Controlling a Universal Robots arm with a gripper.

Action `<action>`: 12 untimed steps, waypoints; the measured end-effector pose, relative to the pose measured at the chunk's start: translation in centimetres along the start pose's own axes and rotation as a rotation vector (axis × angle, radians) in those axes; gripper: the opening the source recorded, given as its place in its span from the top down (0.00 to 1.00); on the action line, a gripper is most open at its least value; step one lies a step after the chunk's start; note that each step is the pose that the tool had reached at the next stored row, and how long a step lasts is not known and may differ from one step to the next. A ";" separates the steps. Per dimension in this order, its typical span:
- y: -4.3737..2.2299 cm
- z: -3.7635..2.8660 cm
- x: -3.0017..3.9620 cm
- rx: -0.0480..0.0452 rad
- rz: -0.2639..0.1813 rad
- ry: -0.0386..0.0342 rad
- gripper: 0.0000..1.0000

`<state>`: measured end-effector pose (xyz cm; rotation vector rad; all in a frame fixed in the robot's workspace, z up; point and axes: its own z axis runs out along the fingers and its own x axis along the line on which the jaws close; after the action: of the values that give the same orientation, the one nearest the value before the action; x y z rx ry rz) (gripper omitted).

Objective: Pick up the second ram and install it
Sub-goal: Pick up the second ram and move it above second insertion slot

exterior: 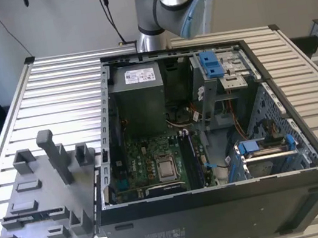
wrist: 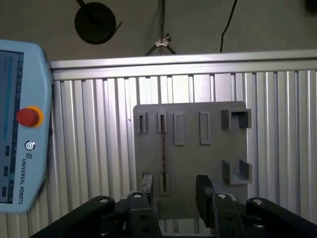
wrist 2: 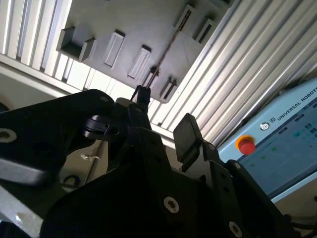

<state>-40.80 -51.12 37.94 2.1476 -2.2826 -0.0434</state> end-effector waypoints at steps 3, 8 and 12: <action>-0.01 0.30 0.01 0.0001 0.000 0.0021 0.52; -0.02 1.00 0.01 0.0005 0.000 0.0108 0.52; -0.04 1.46 0.01 0.0012 0.000 0.0214 0.52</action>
<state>-40.80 -51.11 36.48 2.1375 -2.2722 -0.0190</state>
